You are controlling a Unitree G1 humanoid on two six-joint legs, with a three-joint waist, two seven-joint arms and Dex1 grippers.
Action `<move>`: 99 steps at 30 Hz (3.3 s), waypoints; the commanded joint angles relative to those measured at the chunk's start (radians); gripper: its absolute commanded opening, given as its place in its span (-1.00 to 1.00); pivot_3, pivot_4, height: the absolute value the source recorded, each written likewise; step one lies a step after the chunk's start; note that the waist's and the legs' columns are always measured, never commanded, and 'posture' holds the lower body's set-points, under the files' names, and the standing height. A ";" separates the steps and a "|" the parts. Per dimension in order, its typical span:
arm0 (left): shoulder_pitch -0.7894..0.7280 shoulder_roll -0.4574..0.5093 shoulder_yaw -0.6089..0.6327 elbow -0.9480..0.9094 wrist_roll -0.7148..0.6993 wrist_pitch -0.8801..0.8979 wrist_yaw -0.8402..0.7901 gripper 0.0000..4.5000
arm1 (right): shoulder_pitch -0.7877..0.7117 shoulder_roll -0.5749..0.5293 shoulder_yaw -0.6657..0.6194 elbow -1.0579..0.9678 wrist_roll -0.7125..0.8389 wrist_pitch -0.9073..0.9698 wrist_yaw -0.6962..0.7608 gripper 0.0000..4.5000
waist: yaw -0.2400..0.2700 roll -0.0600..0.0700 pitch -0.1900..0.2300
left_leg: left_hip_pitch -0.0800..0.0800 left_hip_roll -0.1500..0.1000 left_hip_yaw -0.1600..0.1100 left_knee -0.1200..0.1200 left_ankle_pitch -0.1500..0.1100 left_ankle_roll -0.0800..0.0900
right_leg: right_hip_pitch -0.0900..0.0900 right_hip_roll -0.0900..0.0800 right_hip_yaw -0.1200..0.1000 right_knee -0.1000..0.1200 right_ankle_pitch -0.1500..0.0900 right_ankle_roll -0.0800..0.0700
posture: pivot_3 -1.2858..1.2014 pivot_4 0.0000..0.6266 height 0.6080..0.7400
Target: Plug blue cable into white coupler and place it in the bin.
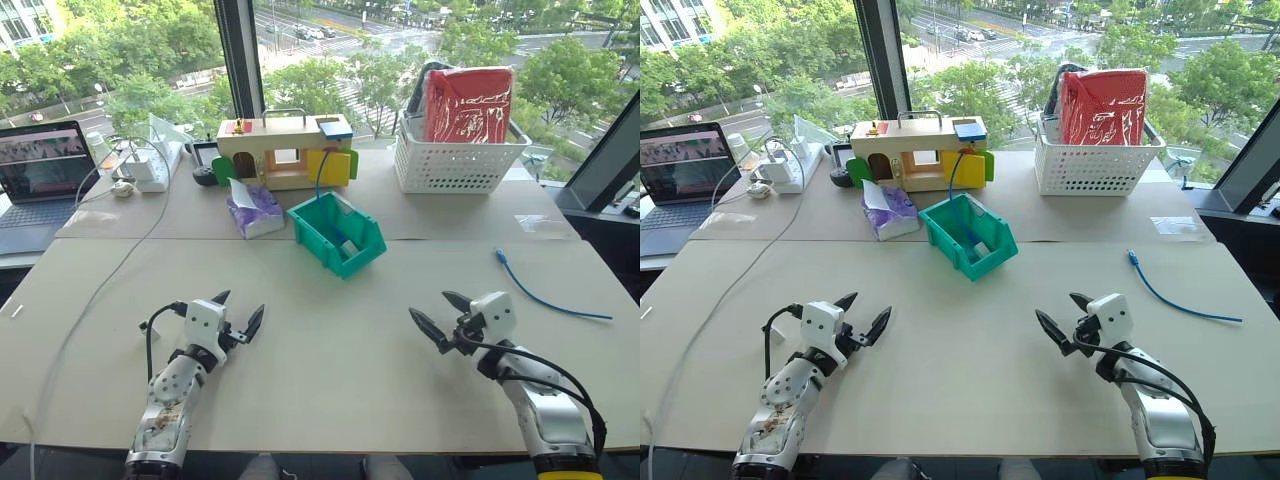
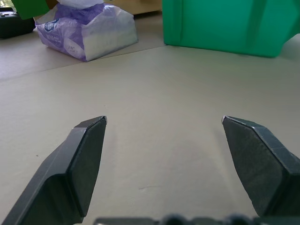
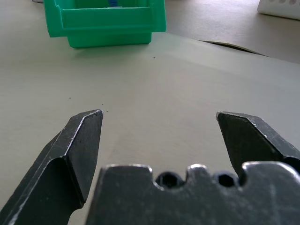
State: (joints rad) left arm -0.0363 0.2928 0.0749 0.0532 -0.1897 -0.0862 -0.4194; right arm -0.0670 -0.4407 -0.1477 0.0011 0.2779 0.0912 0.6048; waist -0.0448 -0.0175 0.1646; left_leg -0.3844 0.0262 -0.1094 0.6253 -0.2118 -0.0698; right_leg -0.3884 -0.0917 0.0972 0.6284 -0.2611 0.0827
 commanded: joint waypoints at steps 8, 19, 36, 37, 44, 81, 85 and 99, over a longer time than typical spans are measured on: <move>-0.123 0.097 -0.056 -0.149 -0.084 0.219 -0.165 0.88 | -0.102 -0.171 -0.024 -0.056 0.052 0.098 0.136 0.99 | 0.001 0.000 0.001 | -0.001 0.000 0.000 0.001 0.000 0.000 | 0.000 0.000 0.000 0.000 0.000 0.001 | 0.03 -0.52 1.00; -0.317 0.295 -0.103 -0.334 -0.391 0.662 -0.478 0.88 | -0.226 -0.333 -0.131 0.109 -0.028 0.249 -0.037 0.99 | 0.000 -0.002 0.005 | -0.003 0.000 0.000 0.002 -0.001 0.001 | -0.001 0.000 0.000 0.000 0.000 0.001 | 0.03 -0.52 1.00; -0.333 0.302 -0.091 -0.367 -0.357 0.663 -0.448 0.88 | -0.683 -0.330 -0.026 1.046 -0.190 0.007 -0.048 0.34 | -0.027 -0.002 0.010 | -0.003 0.000 0.000 0.001 -0.001 0.001 | -0.002 0.000 0.000 -0.001 0.004 -0.007 | 0.03 -0.52 1.00; -0.329 0.298 -0.084 -0.370 -0.356 0.661 -0.443 0.88 | -0.691 -0.333 -0.015 1.069 -0.199 0.005 -0.026 0.17 | -0.027 -0.002 0.010 | -0.003 0.000 0.000 0.001 -0.001 0.001 | -0.001 0.000 0.000 -0.001 0.004 -0.007 | 0.03 -0.52 1.00; -0.322 0.282 -0.074 -0.367 -0.363 0.640 -0.439 0.88 | -0.685 -0.330 0.004 1.086 -0.214 -0.032 0.084 -0.83 | -0.025 -0.002 0.011 | -0.003 0.000 0.000 0.002 -0.001 0.001 | 0.000 0.000 0.000 -0.001 0.004 -0.007 | 0.03 -0.52 1.00; -0.350 0.315 -0.321 -0.205 -0.132 0.445 -0.679 0.88 | -0.293 -0.263 0.533 -0.125 -0.263 -0.014 0.570 -0.98 | -0.014 -0.002 0.012 | -0.002 0.000 -0.001 0.003 0.000 0.001 | -0.001 0.000 -0.001 0.002 0.003 -0.004 | 0.03 -0.52 1.00; -0.363 0.337 -0.368 -0.190 -0.072 0.398 -0.724 0.88 | -0.280 -0.267 0.536 -0.147 -0.242 -0.012 0.595 -0.98 | -0.014 -0.002 0.012 | -0.002 0.000 -0.001 0.003 0.000 0.001 | -0.001 0.000 -0.001 0.002 0.004 -0.004 | 0.03 -0.52 1.00; -0.481 0.305 -0.469 -0.083 0.056 0.273 -0.815 0.88 | -0.302 -0.254 0.515 -0.148 -0.199 0.044 0.624 -0.58 | -0.013 -0.002 0.012 | -0.003 0.000 -0.001 0.004 0.000 0.001 | -0.001 0.000 -0.001 0.002 0.004 -0.005 | 0.03 -0.52 1.00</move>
State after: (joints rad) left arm -0.4994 0.5998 -0.3938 -0.0209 -0.1376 0.2150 -1.2260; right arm -0.3709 -0.6943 0.3718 -0.1222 0.0486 0.0999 1.2024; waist -0.0576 -0.0196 0.1768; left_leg -0.3871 0.0259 -0.1107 0.6288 -0.2122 -0.0689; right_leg -0.3898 -0.0915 0.0965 0.6304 -0.2572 0.0777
